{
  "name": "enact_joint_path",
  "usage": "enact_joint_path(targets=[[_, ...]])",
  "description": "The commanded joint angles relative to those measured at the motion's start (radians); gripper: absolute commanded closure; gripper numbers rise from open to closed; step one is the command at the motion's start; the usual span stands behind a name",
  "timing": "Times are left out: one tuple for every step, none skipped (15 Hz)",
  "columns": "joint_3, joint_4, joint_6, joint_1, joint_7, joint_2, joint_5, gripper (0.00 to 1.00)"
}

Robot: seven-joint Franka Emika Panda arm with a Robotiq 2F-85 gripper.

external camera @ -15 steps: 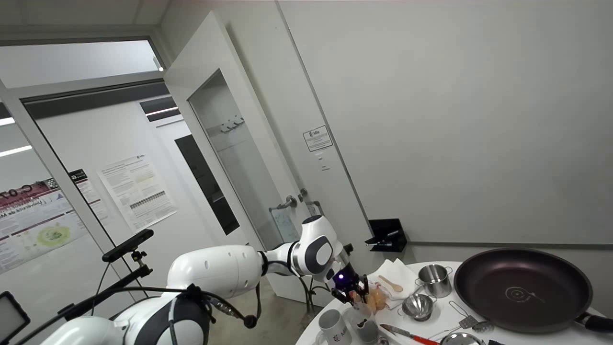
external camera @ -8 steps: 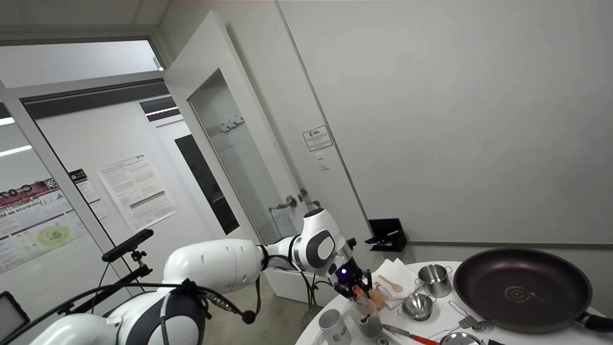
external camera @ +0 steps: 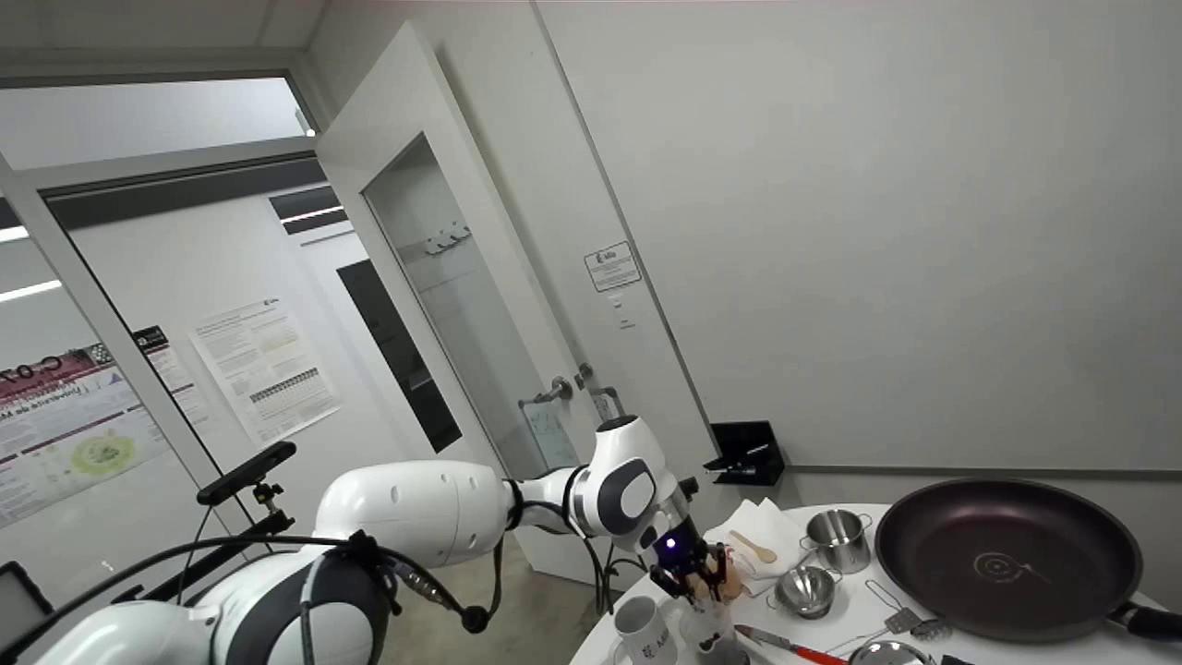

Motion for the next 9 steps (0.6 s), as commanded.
enact_joint_path(targets=[[0.021, -0.189, 0.085, -0.013, -0.017, -0.116, 0.016, 0.91], [0.023, -0.231, 0.113, -0.014, -0.016, -0.139, 0.015, 0.91], [0.012, -0.283, 0.153, -0.006, -0.018, -0.166, 0.025, 0.91], [0.012, -0.323, 0.185, -0.006, -0.019, -0.188, 0.027, 0.91], [0.01, -0.365, 0.221, -0.005, -0.017, -0.211, 0.028, 0.91], [0.009, -0.407, 0.252, -0.005, -0.018, -0.233, 0.031, 0.91], [0.006, -0.451, 0.284, -0.002, -0.015, -0.259, 0.031, 0.91], [0.004, -0.495, 0.315, -0.001, -0.016, -0.285, 0.03, 0.91], [0.001, -0.539, 0.343, 0.002, -0.017, -0.313, 0.028, 0.91]])
